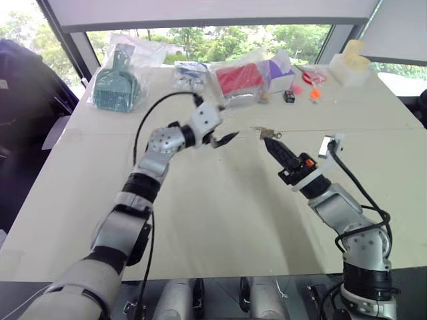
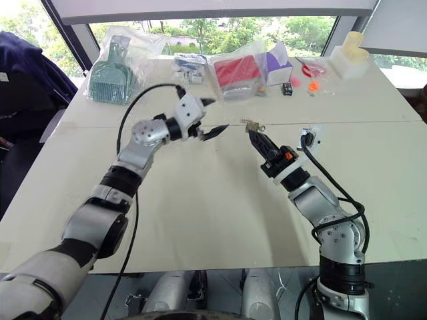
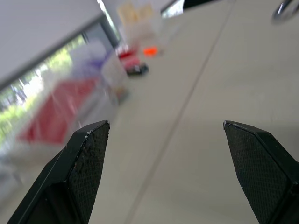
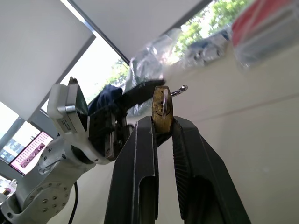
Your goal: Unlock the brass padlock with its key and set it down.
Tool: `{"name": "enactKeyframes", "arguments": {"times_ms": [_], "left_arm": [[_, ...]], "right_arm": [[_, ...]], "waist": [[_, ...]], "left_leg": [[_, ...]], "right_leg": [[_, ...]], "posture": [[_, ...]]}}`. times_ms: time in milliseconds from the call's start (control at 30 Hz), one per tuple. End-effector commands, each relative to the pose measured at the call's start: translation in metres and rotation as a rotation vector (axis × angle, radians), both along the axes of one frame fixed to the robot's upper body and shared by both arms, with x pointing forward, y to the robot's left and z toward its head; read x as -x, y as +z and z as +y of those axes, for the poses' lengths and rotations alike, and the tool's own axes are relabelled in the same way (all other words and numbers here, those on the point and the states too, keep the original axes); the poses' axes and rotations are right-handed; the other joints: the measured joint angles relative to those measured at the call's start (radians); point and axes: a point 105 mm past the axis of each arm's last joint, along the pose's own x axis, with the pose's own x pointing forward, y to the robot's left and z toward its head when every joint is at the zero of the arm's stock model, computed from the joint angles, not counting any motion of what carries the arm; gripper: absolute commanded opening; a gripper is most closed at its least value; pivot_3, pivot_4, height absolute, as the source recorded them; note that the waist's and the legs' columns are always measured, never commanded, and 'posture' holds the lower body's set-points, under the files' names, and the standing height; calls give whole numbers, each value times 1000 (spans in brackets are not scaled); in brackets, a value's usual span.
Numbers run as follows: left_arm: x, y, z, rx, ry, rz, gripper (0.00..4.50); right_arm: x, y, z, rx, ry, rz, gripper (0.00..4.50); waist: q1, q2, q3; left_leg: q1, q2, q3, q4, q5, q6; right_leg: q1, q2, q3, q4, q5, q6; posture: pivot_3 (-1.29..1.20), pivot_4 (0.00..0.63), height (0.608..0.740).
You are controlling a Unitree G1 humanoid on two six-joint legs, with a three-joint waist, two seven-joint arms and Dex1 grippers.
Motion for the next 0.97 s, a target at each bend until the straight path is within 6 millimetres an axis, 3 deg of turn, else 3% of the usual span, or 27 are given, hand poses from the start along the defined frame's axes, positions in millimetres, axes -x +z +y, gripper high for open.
{"name": "enactKeyframes", "arguments": {"times_ms": [33,200,367,400,467,633,800,967], "left_arm": [[28,24,-4,78,-120,36,4080],[61,19,2,59,-187,113,4080],[68,18,5,72,-182,149,4080],[65,17,7,69,-160,148,4116],[60,14,12,43,-124,140,4116],[53,10,20,-4,-100,151,4116],[64,2,24,-26,-147,214,4116],[75,-7,27,-23,-165,270,4116]], "right_arm": [[4,-8,5,-33,33,67,67],[7,-49,13,72,63,251,67],[6,-69,11,69,52,341,67],[6,-71,8,69,42,357,974],[7,-75,3,81,28,382,1765],[17,-72,-19,146,-18,414,4358],[52,-66,-38,387,13,402,4440],[77,-46,-55,565,85,302,4440]], "waist": [[2,0,0],[6,0,0],[6,0,0],[7,0,0],[8,0,0],[12,0,-1],[15,1,-1],[10,0,0]], "left_leg": [[0,0,0,0,0,0],[0,0,0,0,3,-6],[0,0,-1,0,1,-2],[0,0,-1,0,1,-2],[1,0,-1,0,1,-2],[1,0,-1,0,1,-2],[1,-1,-1,0,0,-2],[1,-1,-1,0,-1,0]], "right_leg": [[0,0,0,0,0,0],[0,-1,0,-1,-2,-4],[0,0,0,-1,-2,-4],[0,0,0,-1,-2,-4],[1,0,0,-1,-2,-4],[1,0,0,-1,-2,-4],[2,-1,0,-3,-2,-4],[2,-1,0,-4,-3,-4]], "posture": [[0,150,735],[0,150,735],[0,150,735],[0,150,735],[0,150,735],[0,150,735],[0,150,735],[0,150,735]]}}
